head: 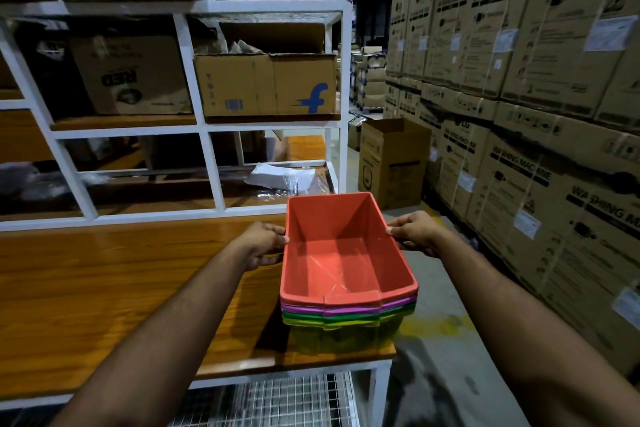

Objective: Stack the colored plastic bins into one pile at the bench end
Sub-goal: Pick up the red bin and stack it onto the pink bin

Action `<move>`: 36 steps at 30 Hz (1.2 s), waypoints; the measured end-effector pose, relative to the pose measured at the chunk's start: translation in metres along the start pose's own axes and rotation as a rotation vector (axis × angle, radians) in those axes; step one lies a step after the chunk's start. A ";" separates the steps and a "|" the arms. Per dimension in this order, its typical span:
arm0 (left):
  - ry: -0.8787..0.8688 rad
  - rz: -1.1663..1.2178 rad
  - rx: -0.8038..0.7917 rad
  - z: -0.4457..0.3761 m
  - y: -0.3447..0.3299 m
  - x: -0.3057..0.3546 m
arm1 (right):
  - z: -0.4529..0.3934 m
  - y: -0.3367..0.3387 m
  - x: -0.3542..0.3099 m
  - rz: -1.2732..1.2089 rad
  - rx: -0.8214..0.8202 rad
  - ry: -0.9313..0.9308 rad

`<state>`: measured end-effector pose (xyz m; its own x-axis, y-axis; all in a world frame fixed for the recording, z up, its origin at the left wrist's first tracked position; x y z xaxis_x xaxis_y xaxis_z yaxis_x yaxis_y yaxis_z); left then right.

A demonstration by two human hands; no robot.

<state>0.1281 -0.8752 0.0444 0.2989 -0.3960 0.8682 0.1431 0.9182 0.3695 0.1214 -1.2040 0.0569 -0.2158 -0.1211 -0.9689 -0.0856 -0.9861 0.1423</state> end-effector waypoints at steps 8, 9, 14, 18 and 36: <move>0.001 -0.032 -0.018 -0.003 -0.001 0.000 | 0.004 0.002 -0.004 0.042 -0.026 0.016; 0.001 -0.040 -0.015 -0.003 0.000 0.001 | 0.004 0.002 -0.003 0.036 -0.031 0.015; 0.002 -0.079 0.004 0.003 -0.002 0.008 | 0.003 0.003 0.000 0.006 -0.022 0.013; -0.010 -0.095 0.071 0.005 -0.003 0.009 | 0.005 0.001 -0.002 0.047 0.034 0.036; -0.280 -0.519 0.362 0.053 0.152 -0.100 | 0.074 -0.254 -0.057 1.071 -0.098 0.762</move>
<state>0.0697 -0.6949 0.0314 0.0148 -0.8114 0.5843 -0.1368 0.5772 0.8050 0.0831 -0.9380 0.0906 0.4694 -0.8434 -0.2615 -0.1385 -0.3628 0.9215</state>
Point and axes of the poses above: each hand's wrist, its own z-axis away from the middle knuckle, its own y-axis out of the back of the hand, x = y × z, the point moved 4 cm from there along -z, towards the middle knuckle, and after that the axes turned 12 degrees about -z, right-handed, at the moved point
